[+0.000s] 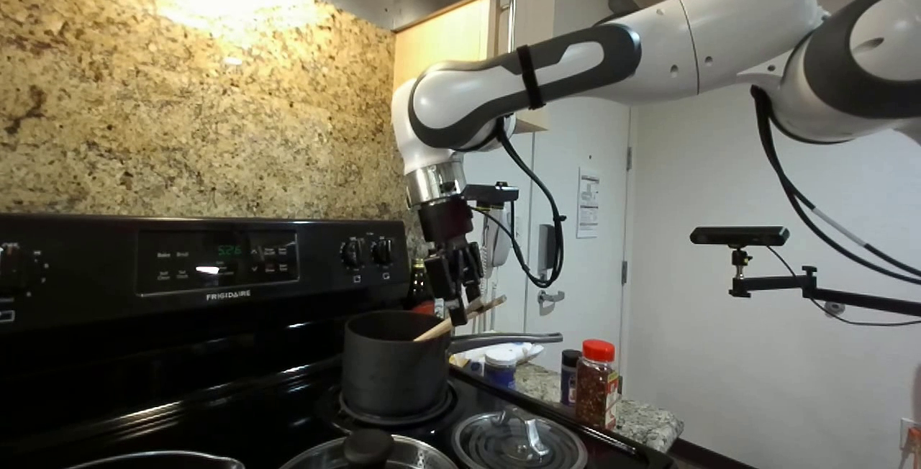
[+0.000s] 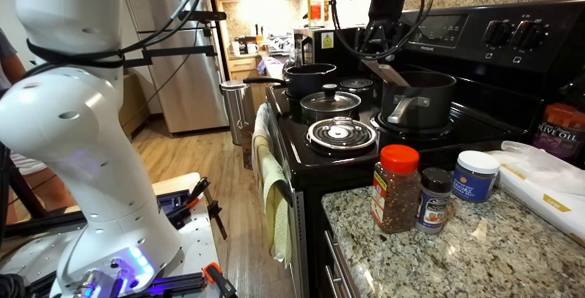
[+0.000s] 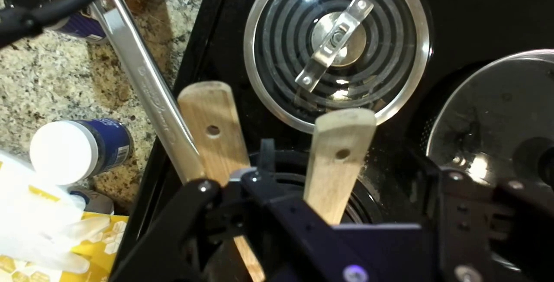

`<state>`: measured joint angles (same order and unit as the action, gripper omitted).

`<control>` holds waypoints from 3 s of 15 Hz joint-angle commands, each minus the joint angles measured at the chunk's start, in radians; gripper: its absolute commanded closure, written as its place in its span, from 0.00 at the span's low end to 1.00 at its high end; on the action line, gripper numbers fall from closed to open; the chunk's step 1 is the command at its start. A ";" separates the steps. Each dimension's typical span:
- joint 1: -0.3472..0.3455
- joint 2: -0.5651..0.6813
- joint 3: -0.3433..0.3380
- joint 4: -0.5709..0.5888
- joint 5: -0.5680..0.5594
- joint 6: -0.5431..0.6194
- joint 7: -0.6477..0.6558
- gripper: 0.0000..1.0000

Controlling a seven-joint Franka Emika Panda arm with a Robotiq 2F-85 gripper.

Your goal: Pick the cooking stick and put it on the bottle on the counter

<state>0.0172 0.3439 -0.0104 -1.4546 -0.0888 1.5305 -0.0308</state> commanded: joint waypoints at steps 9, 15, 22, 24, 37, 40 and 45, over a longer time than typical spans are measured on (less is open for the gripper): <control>0.011 0.021 0.006 0.055 -0.049 -0.046 -0.014 0.26; 0.026 0.027 0.010 0.073 -0.083 -0.059 -0.016 0.67; 0.028 0.029 0.010 0.074 -0.091 -0.068 -0.016 0.93; 0.028 0.028 0.009 0.074 -0.093 -0.069 -0.015 0.93; 0.005 -0.219 -0.024 -0.065 -0.099 -0.007 0.041 0.93; -0.013 -0.323 -0.039 -0.197 -0.081 0.039 0.103 0.93; -0.053 -0.518 -0.065 -0.466 -0.036 0.230 0.229 0.93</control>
<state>-0.0068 -0.0273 -0.0722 -1.7276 -0.1619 1.6219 0.1222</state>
